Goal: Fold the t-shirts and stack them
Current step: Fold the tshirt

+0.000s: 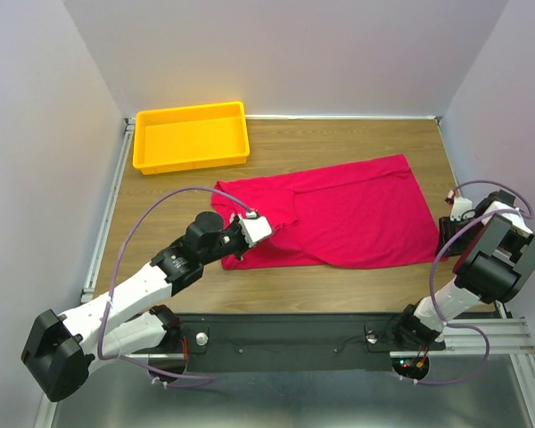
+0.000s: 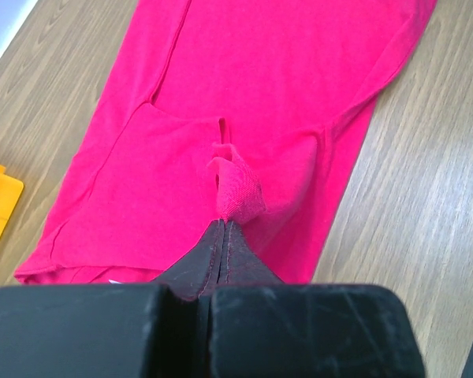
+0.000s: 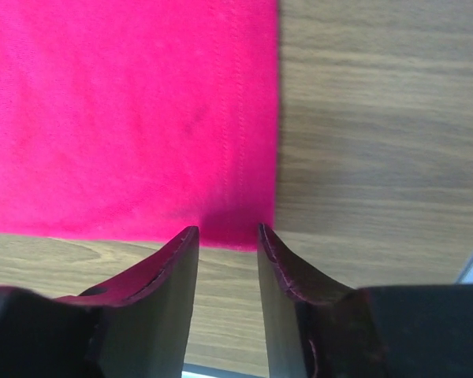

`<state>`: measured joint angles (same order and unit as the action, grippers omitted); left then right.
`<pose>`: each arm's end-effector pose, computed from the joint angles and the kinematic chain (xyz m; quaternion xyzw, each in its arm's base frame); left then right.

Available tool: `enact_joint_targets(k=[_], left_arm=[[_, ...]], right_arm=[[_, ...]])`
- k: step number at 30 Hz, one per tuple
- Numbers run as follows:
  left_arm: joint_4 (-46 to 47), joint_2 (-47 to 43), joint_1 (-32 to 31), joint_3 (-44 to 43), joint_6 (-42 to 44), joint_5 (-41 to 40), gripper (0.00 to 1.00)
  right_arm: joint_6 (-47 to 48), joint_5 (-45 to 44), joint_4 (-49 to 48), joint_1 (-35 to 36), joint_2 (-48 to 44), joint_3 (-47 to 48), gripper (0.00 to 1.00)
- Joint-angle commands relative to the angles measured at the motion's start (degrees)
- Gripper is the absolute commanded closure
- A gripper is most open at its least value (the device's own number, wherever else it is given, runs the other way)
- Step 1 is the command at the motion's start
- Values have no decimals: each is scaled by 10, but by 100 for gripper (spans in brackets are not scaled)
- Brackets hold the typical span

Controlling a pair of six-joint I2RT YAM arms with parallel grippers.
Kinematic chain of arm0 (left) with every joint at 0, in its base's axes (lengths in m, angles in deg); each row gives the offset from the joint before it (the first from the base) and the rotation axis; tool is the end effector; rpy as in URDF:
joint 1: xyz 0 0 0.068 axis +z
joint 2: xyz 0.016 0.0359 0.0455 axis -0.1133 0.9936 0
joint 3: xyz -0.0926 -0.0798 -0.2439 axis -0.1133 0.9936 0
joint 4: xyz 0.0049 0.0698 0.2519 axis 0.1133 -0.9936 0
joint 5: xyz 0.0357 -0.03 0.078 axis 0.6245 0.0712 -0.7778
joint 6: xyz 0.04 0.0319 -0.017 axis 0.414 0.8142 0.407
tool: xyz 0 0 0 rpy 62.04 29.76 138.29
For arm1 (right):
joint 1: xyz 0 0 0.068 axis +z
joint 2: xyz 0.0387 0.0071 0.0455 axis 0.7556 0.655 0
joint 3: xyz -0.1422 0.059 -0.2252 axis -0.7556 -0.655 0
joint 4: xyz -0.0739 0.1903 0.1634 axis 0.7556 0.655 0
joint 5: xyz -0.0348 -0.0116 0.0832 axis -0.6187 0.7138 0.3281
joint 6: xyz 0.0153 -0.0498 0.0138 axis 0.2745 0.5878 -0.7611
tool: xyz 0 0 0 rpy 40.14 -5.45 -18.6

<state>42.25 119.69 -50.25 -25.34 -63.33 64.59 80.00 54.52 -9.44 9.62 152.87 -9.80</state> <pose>0.1482 -0.1545 0.2656 0.5072 0.5939 -0.1989 0.5920 0.2282 -0.1734 0.1712 -0.0254 0.9850 0.0778 0.1520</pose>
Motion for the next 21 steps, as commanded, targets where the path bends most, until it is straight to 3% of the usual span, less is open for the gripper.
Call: enact_joint_targets(k=[1, 21], left_arm=[[18, -18, 3, 5, -7, 0, 100], [17, -24, 3, 10, -4, 1, 100]], right_arm=[[13, -13, -18, -15, -28, 3, 57], [42, -17, -20, -29, -56, -21, 54]])
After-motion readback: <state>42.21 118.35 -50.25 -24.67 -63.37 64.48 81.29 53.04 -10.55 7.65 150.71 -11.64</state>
